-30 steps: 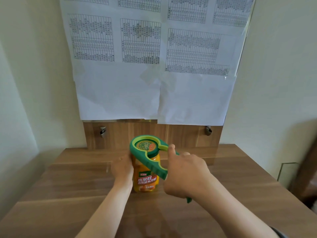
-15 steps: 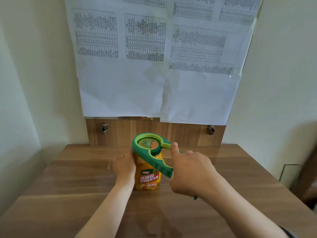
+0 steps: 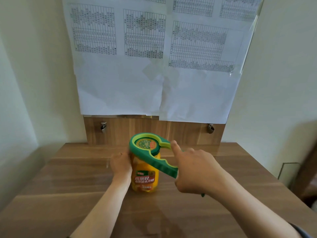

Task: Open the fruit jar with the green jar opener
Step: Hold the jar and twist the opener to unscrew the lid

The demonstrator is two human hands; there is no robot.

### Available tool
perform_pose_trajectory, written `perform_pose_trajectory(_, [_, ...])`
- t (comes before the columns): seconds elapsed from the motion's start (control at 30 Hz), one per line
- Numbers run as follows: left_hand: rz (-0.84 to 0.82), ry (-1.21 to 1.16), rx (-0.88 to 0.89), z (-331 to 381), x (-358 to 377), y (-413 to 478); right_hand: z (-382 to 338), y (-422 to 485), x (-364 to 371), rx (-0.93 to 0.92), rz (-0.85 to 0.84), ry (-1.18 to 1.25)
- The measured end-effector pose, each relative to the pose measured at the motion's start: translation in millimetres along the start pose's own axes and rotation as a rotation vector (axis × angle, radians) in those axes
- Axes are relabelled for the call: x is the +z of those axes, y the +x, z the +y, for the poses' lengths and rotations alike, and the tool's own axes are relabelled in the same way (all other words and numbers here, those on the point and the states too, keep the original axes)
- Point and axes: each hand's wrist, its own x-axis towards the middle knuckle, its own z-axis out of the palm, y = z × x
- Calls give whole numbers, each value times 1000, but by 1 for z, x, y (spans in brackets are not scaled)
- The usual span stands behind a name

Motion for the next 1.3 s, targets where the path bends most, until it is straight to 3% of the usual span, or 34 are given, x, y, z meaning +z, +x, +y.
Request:
perform_pose_trajectory(0.73, [-13,-63,47,-1,3,3,58,52,2,-216,-126,-26])
perform_pose_trajectory(1.03, [-4,146,163,-2,2,3,67,73,0,-283,-137,0])
perform_pose_trajectory(1.3, [33,-12,130,5,2,-10,71,83,-2,-318,-141,20])
